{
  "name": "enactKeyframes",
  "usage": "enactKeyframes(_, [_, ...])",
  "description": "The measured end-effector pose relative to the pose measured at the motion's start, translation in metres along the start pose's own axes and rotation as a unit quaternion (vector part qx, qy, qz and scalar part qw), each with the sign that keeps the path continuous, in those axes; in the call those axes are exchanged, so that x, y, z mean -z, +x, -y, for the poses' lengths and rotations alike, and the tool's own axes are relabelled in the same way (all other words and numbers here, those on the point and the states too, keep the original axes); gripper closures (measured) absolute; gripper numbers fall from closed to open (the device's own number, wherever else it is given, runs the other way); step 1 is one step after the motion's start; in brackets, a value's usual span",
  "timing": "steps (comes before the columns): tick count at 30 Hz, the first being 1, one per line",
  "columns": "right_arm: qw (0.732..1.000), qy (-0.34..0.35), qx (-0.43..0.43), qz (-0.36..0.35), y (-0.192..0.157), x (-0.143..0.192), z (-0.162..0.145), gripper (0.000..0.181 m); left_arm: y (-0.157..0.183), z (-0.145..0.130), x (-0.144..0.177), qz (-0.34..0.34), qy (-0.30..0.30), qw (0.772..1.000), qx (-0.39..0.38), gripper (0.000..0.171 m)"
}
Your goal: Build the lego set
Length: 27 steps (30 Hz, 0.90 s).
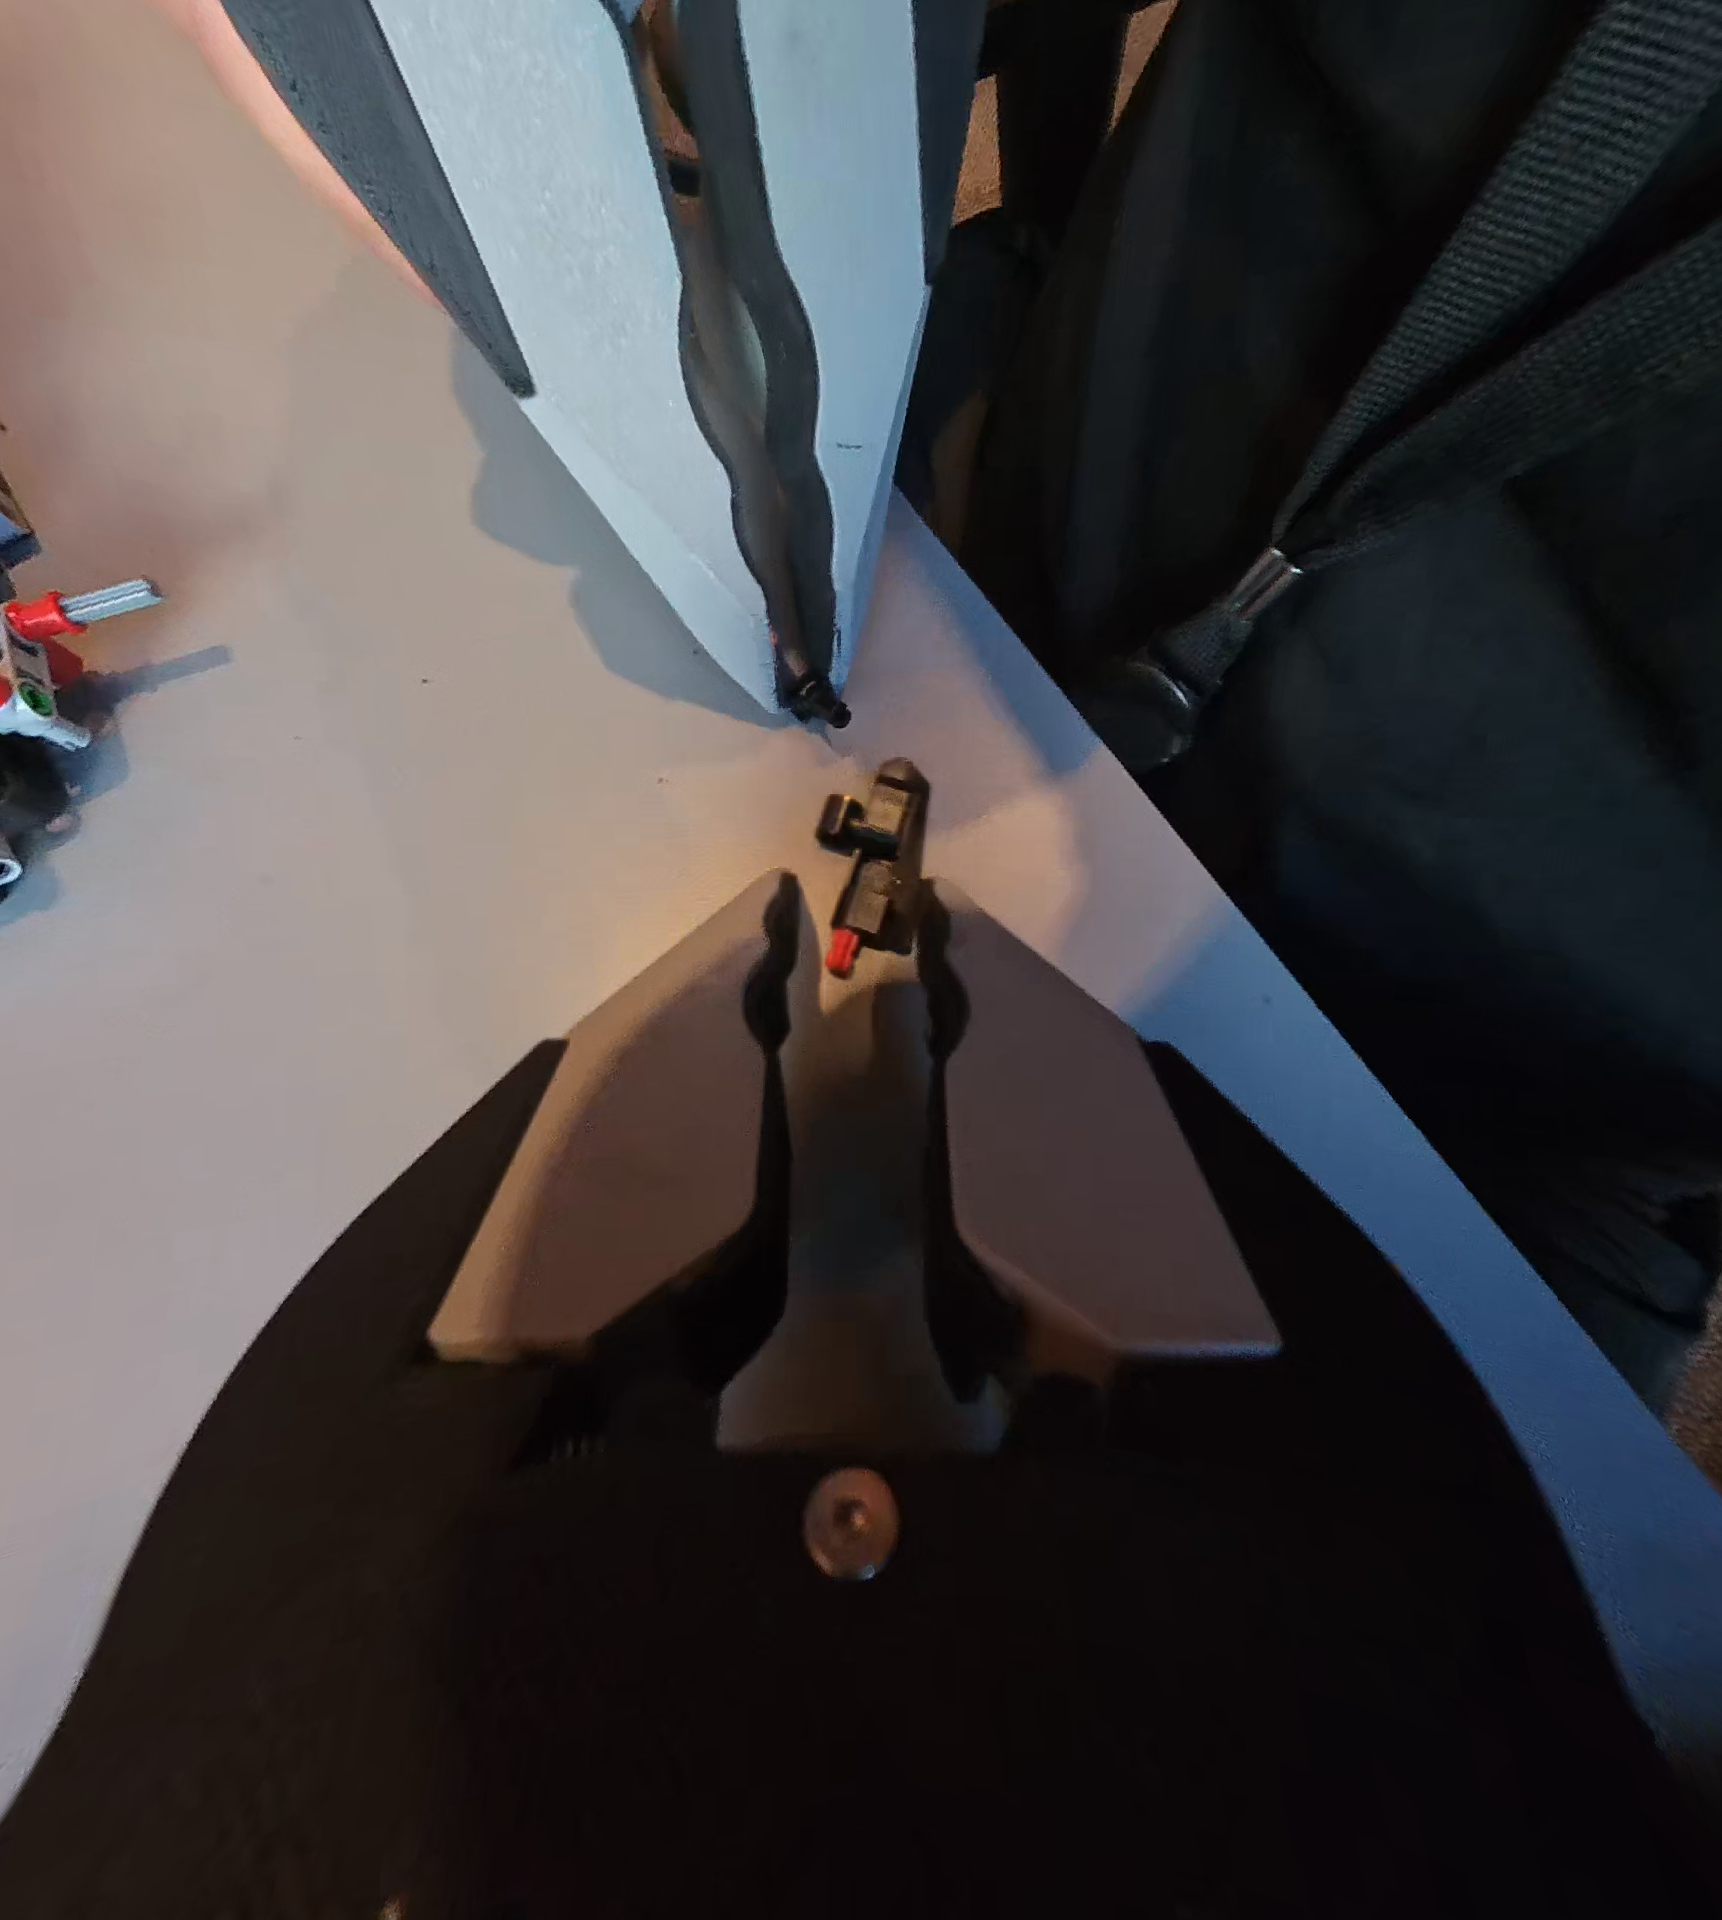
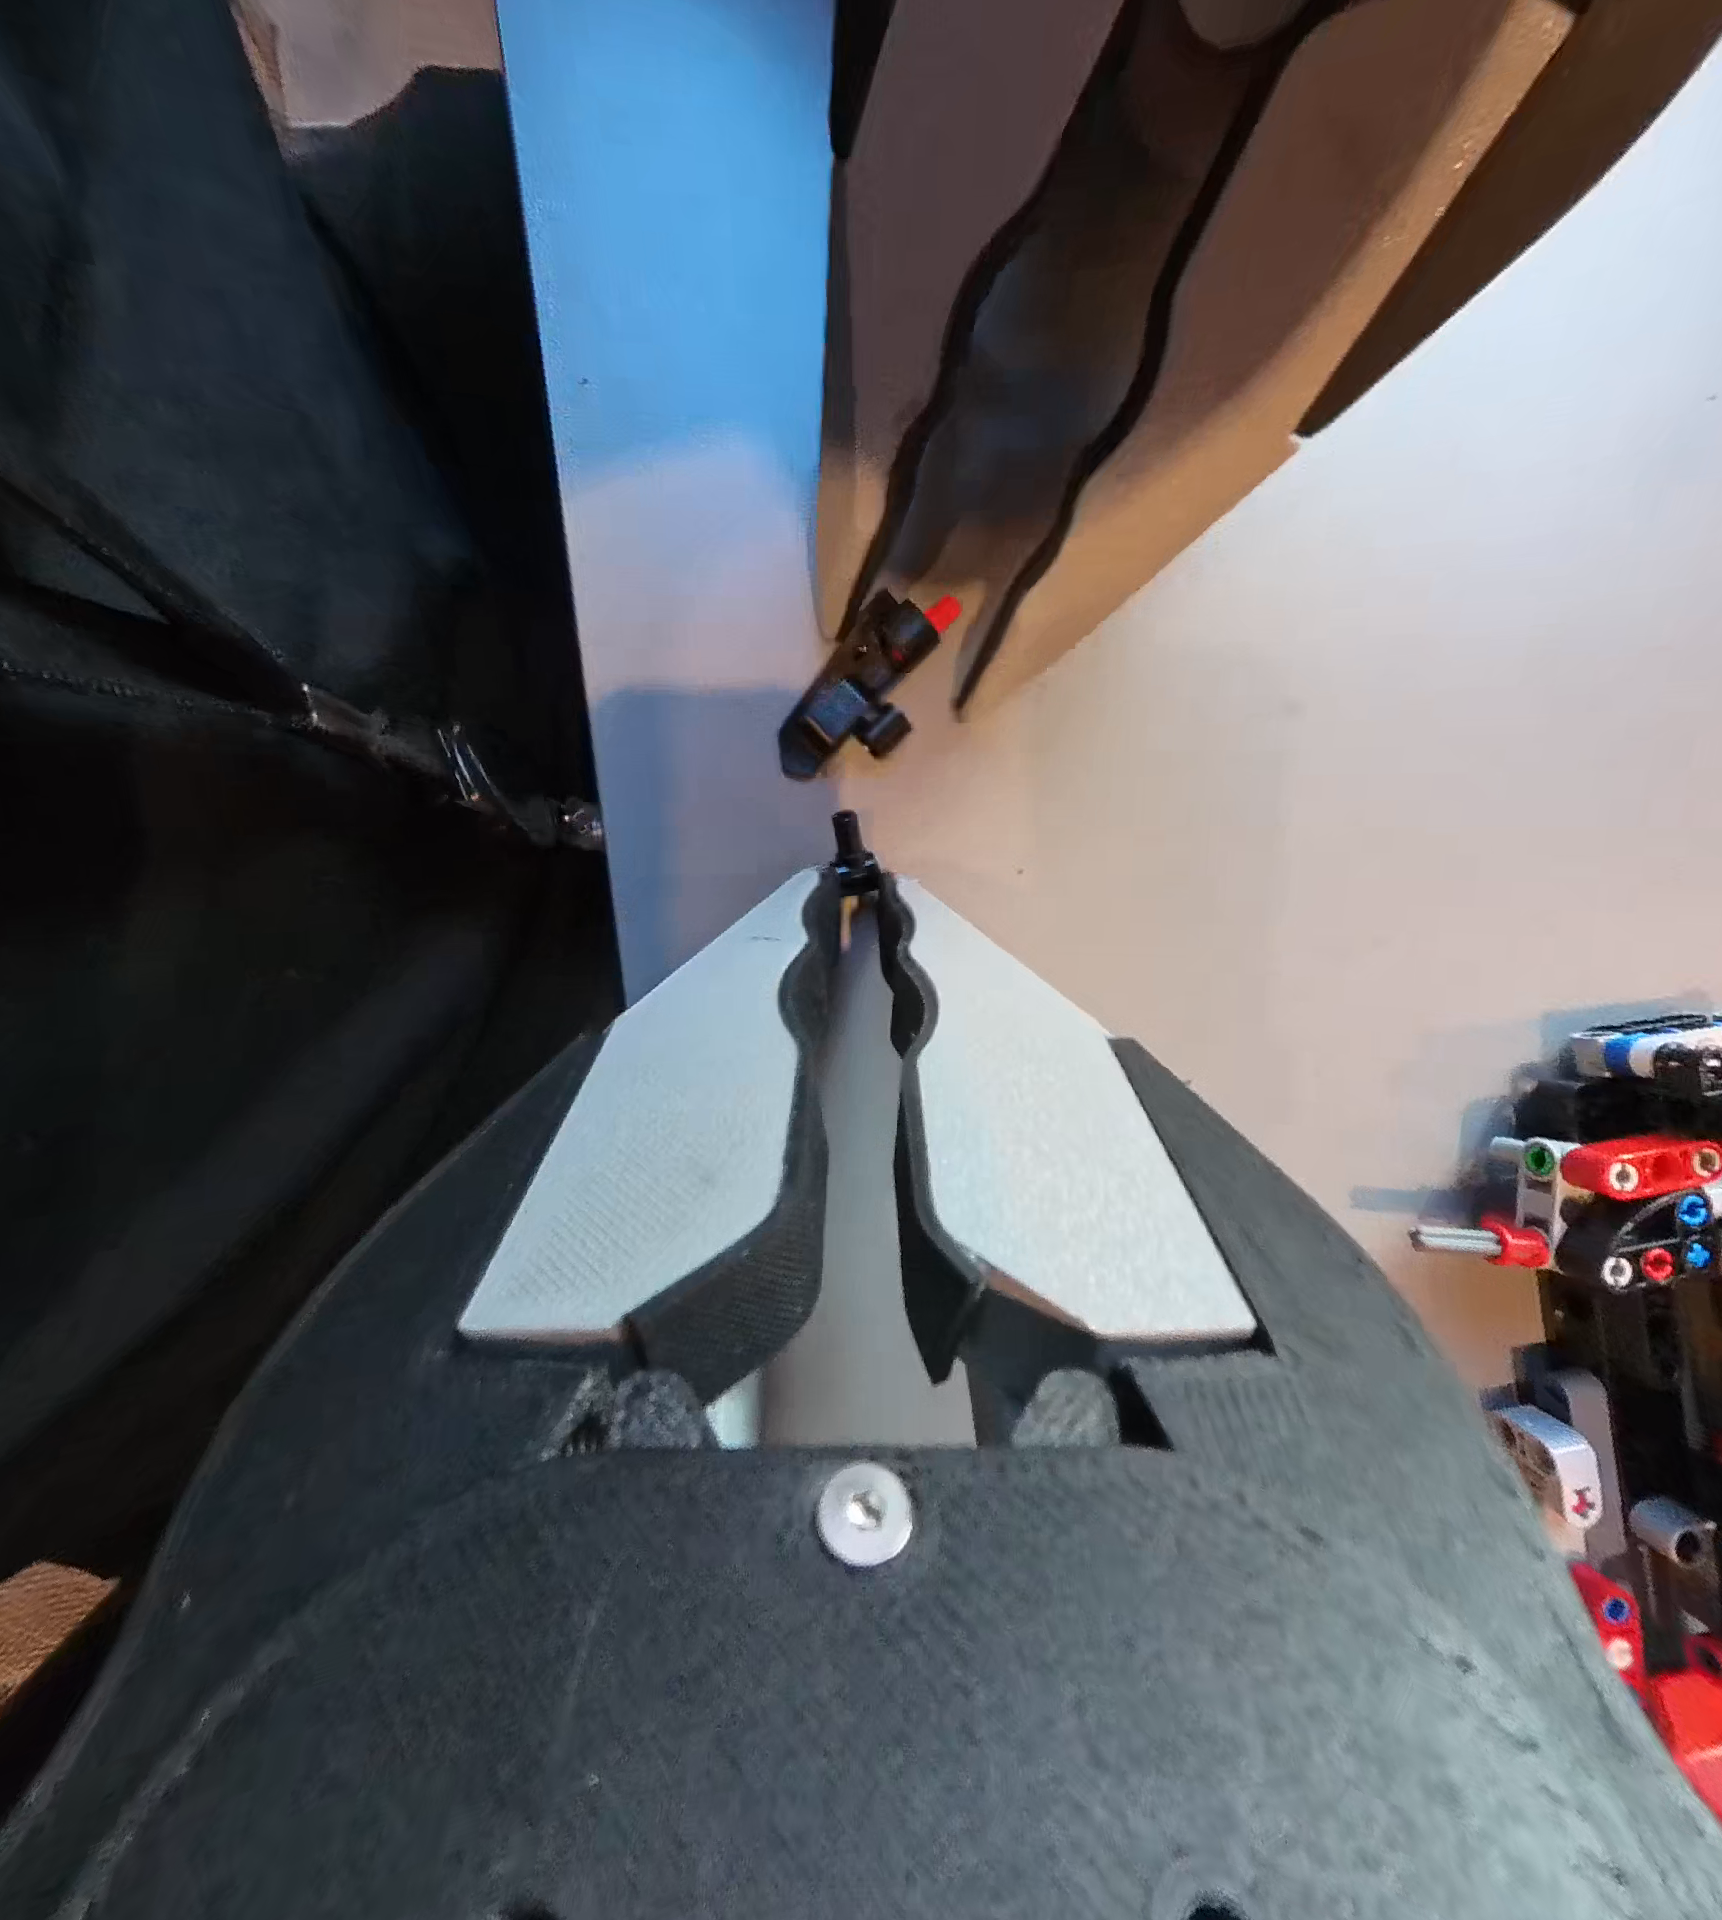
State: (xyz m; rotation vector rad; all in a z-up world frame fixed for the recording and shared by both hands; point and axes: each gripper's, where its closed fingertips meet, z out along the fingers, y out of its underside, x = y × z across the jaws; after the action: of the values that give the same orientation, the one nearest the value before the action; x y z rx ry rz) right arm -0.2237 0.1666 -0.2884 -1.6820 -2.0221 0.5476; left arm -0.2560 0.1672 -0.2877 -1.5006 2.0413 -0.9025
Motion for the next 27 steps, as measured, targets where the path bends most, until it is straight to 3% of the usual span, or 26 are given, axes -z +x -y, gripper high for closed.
enactKeyframes(5, [0.999,-0.021,0.037,-0.014,-0.002,-0.003,0.003,0.178,-0.002,0.001,-0.001,0.007,-0.001,1.0,-0.003,0.156])
enactKeyframes(9, [0.997,-0.044,0.057,-0.035,0.006,-0.002,0.002,0.177,-0.008,-0.002,0.003,0.022,-0.003,1.0,0.01,0.14])
enactKeyframes(16, [0.991,-0.068,0.101,-0.046,0.004,-0.005,0.005,0.177,-0.003,0.004,-0.004,0.011,0.0,1.0,0.007,0.147])
enactKeyframes(20, [0.99,-0.078,0.108,-0.054,0.006,-0.006,0.005,0.177,-0.002,0.005,-0.005,0.01,0.0,1.0,0.002,0.16])
enactKeyframes(27, [0.98,-0.095,0.151,-0.093,0.013,-0.007,0.009,0.177,-0.002,0.005,-0.005,0.009,0.001,1.0,0.004,0.162])
